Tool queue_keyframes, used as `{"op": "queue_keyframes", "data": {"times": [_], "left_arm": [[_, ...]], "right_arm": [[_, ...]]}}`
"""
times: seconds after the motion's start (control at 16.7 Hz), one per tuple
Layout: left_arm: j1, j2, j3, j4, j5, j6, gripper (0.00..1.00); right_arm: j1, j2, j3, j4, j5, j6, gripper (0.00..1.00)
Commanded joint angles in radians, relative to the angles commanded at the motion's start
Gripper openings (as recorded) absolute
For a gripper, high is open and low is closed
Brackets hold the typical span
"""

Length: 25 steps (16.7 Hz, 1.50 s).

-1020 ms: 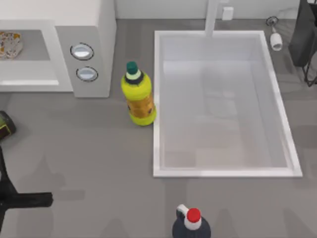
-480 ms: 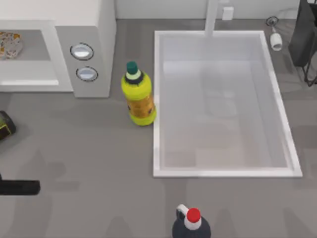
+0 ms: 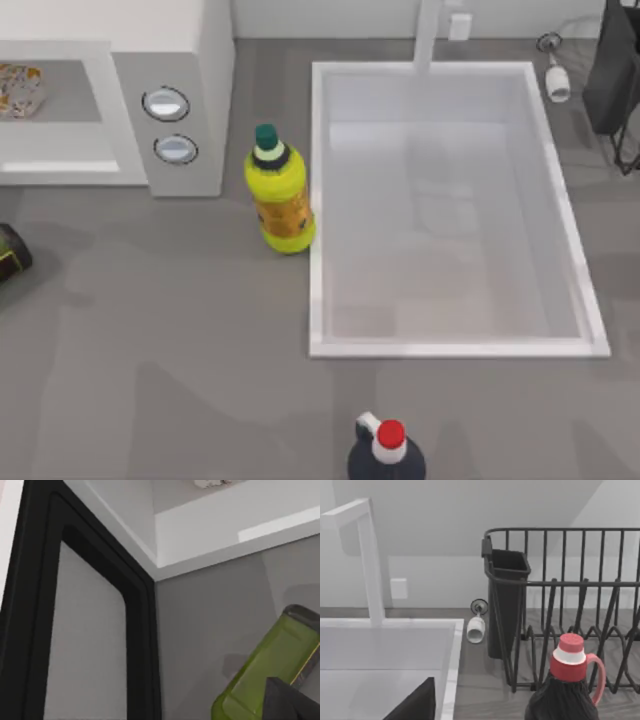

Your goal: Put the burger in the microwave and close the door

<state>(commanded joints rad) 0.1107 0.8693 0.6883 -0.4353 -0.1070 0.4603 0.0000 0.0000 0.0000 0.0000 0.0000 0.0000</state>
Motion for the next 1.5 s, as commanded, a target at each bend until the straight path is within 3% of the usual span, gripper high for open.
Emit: {"op": "queue_keyframes", "data": {"times": [0.42,0.72,1.2,1.5], "left_arm": [[0.633,0.630,0.470,-0.240,0.497,0.319,0.00],[0.903,0.857,0.679,-0.320,0.742,0.447,0.00],[0.930,0.885,0.705,-0.331,0.792,0.454,0.00],[0.938,0.942,0.592,-0.160,0.788,0.461,0.00]], "right_arm": [[0.000,0.000,0.000,0.000,0.000,0.000,1.00],[0.000,0.000,0.000,0.000,0.000,0.000,1.00],[0.000,0.000,0.000,0.000,0.000,0.000,1.00],[0.000,0.000,0.000,0.000,0.000,0.000,1.00]]}}
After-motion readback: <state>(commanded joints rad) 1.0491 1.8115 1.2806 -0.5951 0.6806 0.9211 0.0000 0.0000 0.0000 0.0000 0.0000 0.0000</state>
